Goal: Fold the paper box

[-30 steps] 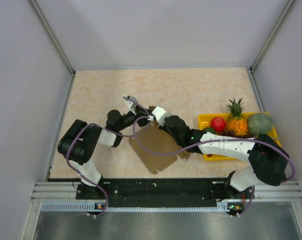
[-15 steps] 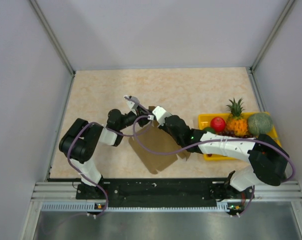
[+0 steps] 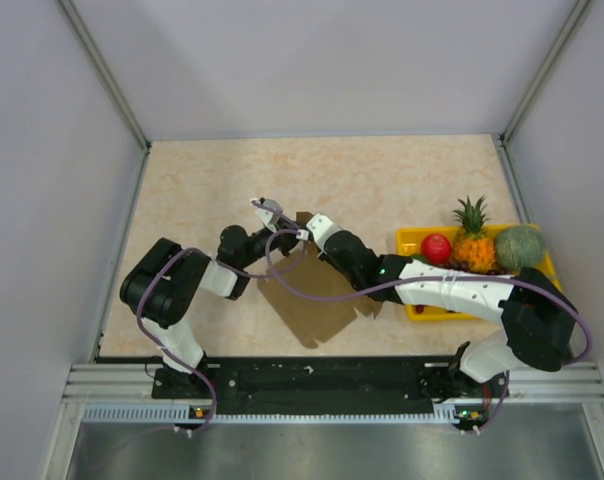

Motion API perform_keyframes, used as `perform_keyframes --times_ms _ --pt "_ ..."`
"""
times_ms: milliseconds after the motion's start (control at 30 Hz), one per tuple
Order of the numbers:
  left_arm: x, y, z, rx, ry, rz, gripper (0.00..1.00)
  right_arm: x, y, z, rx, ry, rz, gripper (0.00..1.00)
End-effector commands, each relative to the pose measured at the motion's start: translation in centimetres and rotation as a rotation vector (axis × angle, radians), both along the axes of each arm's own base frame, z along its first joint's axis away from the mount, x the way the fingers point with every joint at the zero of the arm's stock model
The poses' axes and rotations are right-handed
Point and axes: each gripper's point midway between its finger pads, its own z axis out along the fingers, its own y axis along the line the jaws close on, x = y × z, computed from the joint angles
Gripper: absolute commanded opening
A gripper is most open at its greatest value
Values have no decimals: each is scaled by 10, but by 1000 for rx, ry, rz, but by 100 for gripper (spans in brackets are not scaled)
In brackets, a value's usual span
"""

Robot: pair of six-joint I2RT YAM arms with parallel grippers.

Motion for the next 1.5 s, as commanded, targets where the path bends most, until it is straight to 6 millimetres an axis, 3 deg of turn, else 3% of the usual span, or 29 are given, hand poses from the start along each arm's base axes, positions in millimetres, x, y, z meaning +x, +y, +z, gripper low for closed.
perform_keyframes --times_ms 0,200,433,667,900,1067,1200,1333,1467 --pt "-4 9 67 -124 -301 63 4 -6 -7 26 13 -17 -72 27" --pt "-7 9 69 -120 -314 65 4 -6 -5 45 22 -51 -29 25" --pt "-8 11 70 -114 -324 77 4 -4 0 46 -24 -84 4 24" --pt "-7 11 72 -121 -320 75 4 10 21 67 4 -215 37 26" --pt "-7 12 75 -122 -332 79 4 19 34 52 -54 -239 74 21" --pt "-7 12 74 -122 -327 82 4 18 28 55 -45 -262 68 12" --pt "-7 13 73 -115 -334 89 4 12 20 57 -40 -257 61 18" --pt "-7 13 75 -116 -341 86 4 7 11 58 -35 -257 50 19" --pt "-7 12 76 -119 -341 84 4 5 8 56 -33 -250 51 11"
